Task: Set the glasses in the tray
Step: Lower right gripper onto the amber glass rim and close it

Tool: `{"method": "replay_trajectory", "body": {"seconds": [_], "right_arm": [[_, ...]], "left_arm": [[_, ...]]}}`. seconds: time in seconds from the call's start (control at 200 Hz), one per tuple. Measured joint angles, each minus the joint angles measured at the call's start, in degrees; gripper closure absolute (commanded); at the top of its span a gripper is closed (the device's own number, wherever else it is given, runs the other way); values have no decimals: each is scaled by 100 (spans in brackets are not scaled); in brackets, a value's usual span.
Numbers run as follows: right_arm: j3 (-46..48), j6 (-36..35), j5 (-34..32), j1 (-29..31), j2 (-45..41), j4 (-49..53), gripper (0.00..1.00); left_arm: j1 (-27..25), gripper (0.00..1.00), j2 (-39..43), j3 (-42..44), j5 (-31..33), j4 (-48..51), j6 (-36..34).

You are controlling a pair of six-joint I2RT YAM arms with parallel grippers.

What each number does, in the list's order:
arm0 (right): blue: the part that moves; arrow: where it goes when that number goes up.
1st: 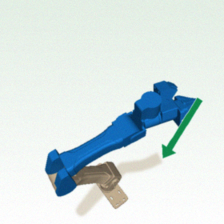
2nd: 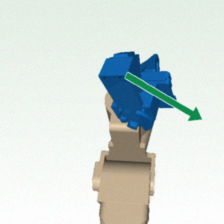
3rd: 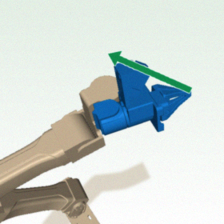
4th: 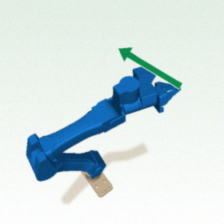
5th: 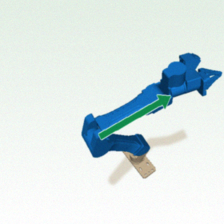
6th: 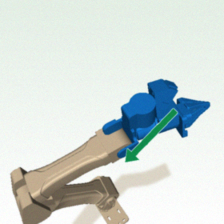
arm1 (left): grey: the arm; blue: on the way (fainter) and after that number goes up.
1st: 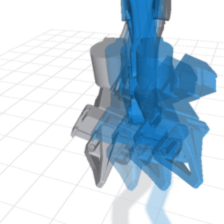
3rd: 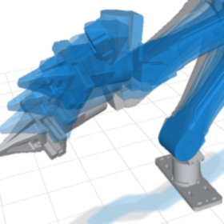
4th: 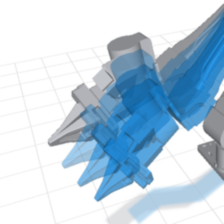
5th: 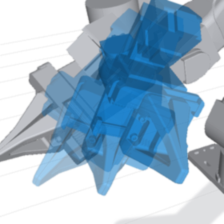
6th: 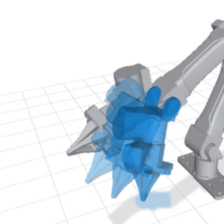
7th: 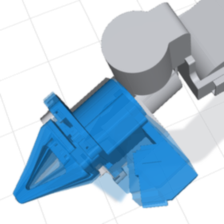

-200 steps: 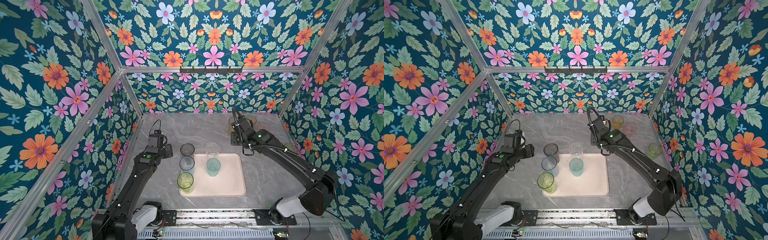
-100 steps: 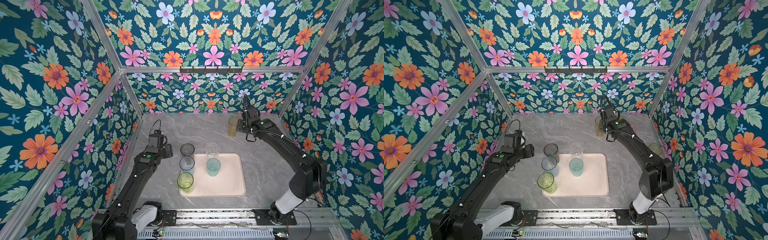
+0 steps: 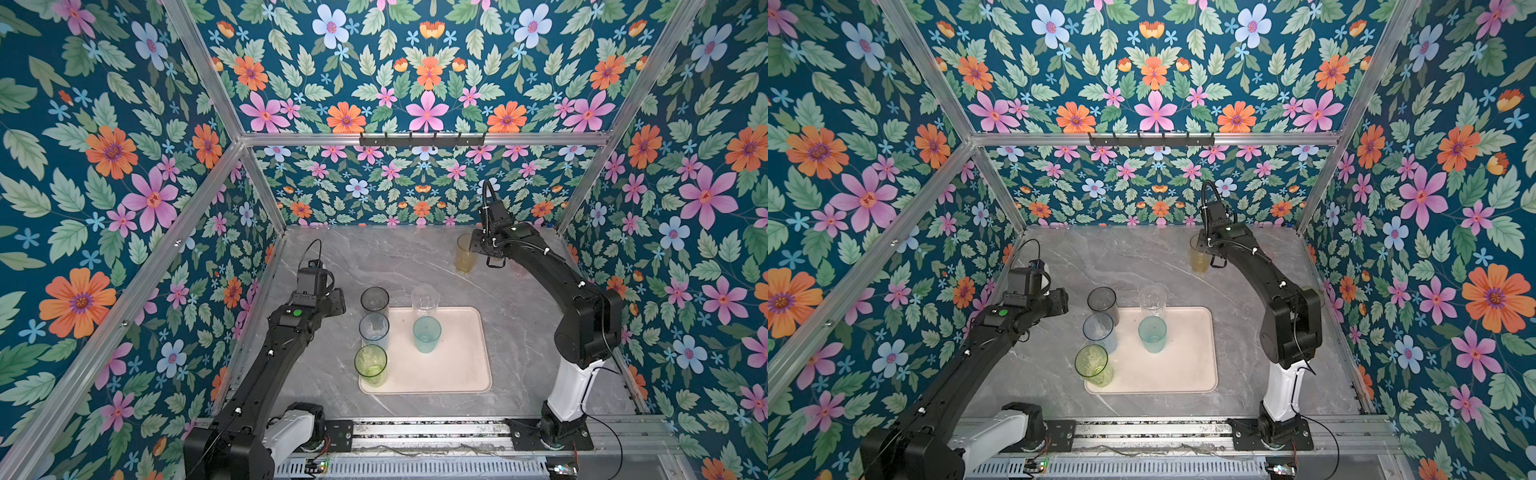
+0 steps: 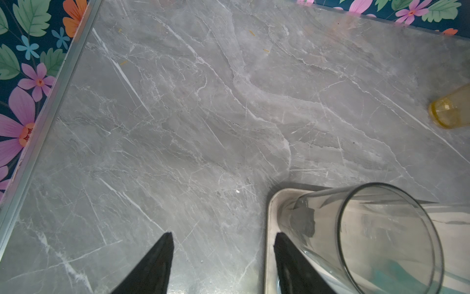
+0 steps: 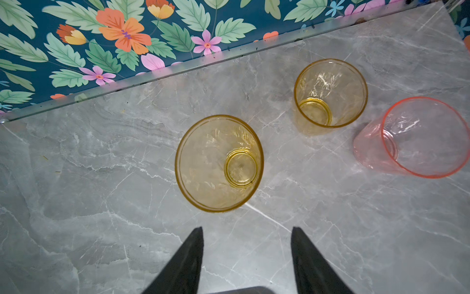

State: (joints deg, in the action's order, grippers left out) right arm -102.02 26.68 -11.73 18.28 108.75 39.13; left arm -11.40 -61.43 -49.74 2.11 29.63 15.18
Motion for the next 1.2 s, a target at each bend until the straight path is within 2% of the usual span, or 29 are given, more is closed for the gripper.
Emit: {"method": "replay_trajectory", "body": {"seconds": [0.69,1.2], "right_arm": [[-1217,-94,273,-319,1058,479,47],[-1554,-136,459,-389,1436,710,52]], "left_arm": [[2,34,-11,0,76,4,0],[2,34,-35,0,79,7,0]]}}
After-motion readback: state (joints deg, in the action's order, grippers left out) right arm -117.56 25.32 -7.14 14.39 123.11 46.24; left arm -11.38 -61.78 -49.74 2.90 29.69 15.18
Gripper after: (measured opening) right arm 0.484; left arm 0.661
